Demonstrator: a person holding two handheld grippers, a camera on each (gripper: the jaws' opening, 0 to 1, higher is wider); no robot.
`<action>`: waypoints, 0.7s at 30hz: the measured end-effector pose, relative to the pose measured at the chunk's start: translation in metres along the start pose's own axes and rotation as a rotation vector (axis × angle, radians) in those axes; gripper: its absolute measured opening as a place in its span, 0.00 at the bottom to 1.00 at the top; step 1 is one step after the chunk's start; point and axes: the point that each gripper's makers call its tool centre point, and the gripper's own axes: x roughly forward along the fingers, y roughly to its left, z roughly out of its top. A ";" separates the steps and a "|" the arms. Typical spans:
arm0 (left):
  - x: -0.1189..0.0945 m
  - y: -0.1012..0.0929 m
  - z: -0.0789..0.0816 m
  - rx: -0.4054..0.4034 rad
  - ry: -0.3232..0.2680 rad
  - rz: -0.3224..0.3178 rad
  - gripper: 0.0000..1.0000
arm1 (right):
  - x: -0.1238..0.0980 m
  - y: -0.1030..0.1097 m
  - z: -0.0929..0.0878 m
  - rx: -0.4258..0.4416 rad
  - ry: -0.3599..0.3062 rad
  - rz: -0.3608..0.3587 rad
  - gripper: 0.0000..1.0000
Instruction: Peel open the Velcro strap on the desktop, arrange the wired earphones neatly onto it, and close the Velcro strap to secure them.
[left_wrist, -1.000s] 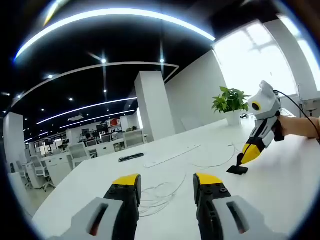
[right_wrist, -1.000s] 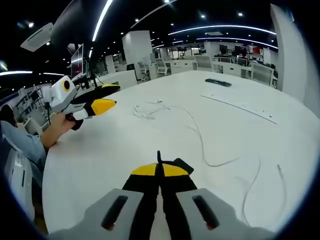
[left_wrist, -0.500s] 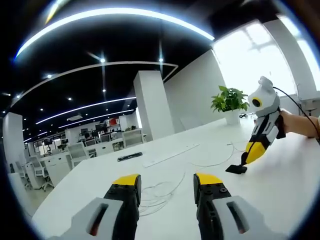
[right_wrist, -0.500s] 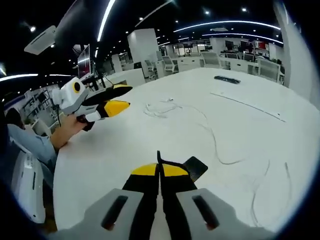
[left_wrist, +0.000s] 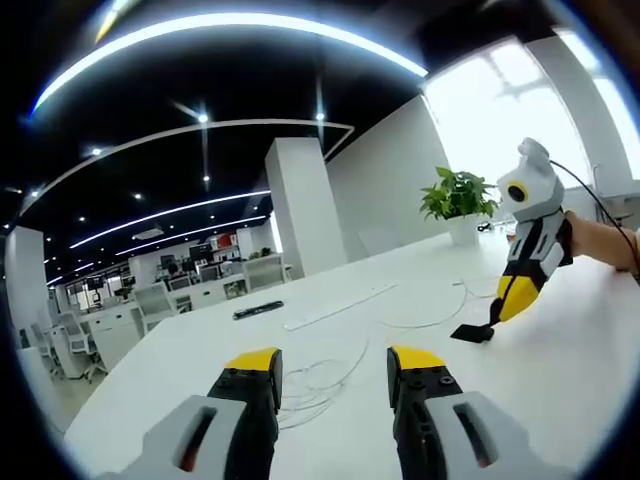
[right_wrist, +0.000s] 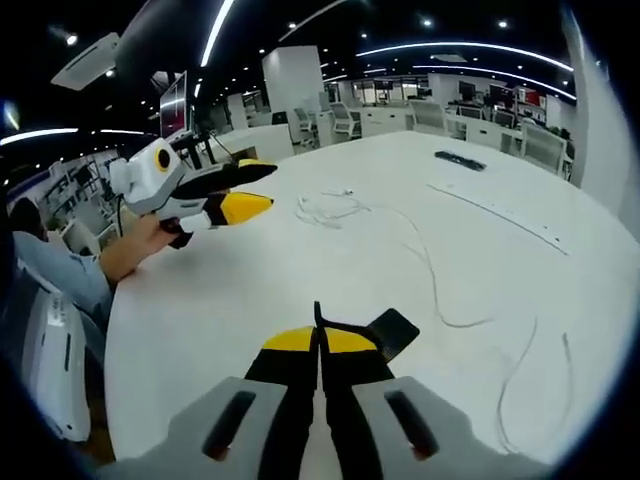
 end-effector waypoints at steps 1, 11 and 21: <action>0.000 -0.001 0.000 0.002 0.000 -0.001 0.45 | 0.000 0.001 -0.001 -0.003 0.006 -0.001 0.03; 0.000 -0.001 0.000 0.003 -0.001 -0.002 0.45 | 0.001 0.003 -0.001 -0.008 0.026 0.013 0.03; -0.001 0.000 0.000 0.003 0.000 -0.001 0.45 | -0.001 0.016 -0.002 -0.008 0.031 0.065 0.03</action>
